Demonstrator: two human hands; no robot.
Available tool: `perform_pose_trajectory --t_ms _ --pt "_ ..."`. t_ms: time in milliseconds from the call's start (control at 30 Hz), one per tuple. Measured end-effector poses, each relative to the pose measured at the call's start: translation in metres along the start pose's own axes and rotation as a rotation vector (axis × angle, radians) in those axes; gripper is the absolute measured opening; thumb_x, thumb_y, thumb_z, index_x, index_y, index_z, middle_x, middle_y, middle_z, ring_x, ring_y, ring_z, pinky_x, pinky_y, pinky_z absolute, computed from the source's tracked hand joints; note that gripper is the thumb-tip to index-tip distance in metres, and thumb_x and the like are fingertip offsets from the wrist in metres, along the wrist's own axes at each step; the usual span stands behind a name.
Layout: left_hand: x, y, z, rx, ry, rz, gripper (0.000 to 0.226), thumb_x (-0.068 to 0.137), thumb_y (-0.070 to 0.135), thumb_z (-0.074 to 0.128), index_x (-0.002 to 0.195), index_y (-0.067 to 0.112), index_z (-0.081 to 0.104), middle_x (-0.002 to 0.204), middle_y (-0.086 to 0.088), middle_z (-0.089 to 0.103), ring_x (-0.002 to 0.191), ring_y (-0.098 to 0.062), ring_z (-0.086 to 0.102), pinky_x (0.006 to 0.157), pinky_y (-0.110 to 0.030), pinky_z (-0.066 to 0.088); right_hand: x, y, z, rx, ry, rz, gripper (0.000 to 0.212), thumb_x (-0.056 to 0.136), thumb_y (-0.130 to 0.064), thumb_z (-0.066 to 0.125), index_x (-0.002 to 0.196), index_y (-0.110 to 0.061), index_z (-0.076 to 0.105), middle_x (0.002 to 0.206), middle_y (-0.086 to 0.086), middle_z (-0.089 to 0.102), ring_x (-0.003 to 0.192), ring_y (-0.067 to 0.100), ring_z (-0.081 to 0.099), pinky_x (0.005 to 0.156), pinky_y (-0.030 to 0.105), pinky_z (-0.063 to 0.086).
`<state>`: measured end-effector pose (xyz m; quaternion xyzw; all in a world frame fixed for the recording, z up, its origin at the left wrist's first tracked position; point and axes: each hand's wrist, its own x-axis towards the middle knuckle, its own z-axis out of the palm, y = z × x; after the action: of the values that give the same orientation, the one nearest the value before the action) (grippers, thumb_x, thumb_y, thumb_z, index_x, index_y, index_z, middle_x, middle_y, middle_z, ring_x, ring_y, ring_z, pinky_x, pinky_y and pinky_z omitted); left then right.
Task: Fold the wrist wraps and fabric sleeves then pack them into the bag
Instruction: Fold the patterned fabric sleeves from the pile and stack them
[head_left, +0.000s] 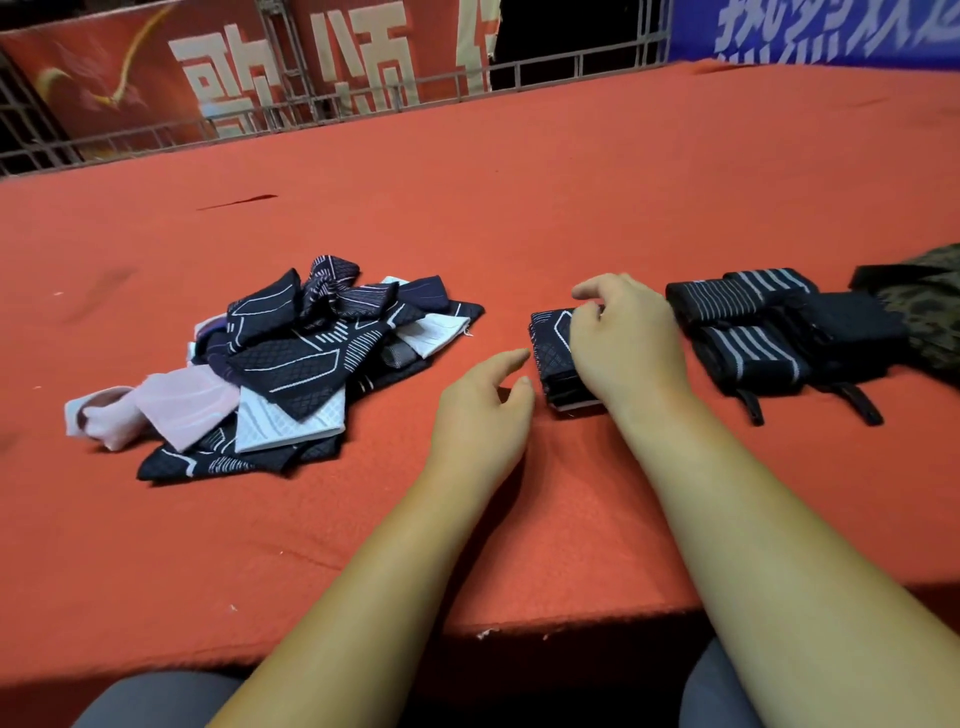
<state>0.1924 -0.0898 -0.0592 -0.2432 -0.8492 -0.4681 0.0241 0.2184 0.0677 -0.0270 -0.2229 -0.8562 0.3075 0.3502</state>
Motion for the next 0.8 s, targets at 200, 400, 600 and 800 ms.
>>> perform_pose_trajectory --t_ms 200,400,600,800 --pt "0.016 -0.025 -0.056 0.328 0.121 0.007 0.04 0.089 0.028 0.057 0.123 0.022 0.078 0.134 -0.005 0.066 0.131 -0.026 0.057 0.115 -0.038 0.043 -0.028 -0.041 0.031 0.197 -0.149 -0.232 0.033 0.091 -0.005 0.053 0.108 -0.014 0.08 0.113 0.002 0.078 0.113 0.023 0.069 0.104 0.037 0.049" --pt "0.023 -0.066 -0.095 0.725 0.14 -0.1 0.044 0.094 0.03 0.063 0.134 0.013 0.07 0.167 -0.018 0.035 0.153 -0.039 0.03 0.123 -0.052 0.034 -0.042 -0.062 0.056 0.228 -0.29 -0.237 0.033 0.092 -0.009 0.055 0.107 -0.021 0.082 0.114 -0.004 0.079 0.112 0.016 0.069 0.101 0.029 0.048" --pt "0.027 -0.096 -0.107 0.771 0.143 -0.086 0.053 0.1 0.029 0.058 0.151 0.015 0.057 0.168 -0.012 0.039 0.152 -0.039 0.032 0.123 -0.053 0.031 -0.044 -0.061 0.068 0.254 -0.291 -0.183 0.034 0.094 -0.007 0.054 0.104 -0.023 0.082 0.109 -0.009 0.079 0.105 0.009 0.069 0.095 0.026 0.049" --pt "0.039 -0.102 -0.107 0.852 0.092 -0.004 0.047 0.1 0.028 0.052 0.145 0.019 0.061 0.17 -0.014 0.036 0.154 -0.04 0.032 0.123 -0.056 0.032 -0.046 -0.061 0.069 0.263 -0.287 -0.154 0.032 0.095 -0.008 0.055 0.103 -0.025 0.082 0.106 -0.013 0.078 0.104 0.007 0.068 0.096 0.026 0.05"
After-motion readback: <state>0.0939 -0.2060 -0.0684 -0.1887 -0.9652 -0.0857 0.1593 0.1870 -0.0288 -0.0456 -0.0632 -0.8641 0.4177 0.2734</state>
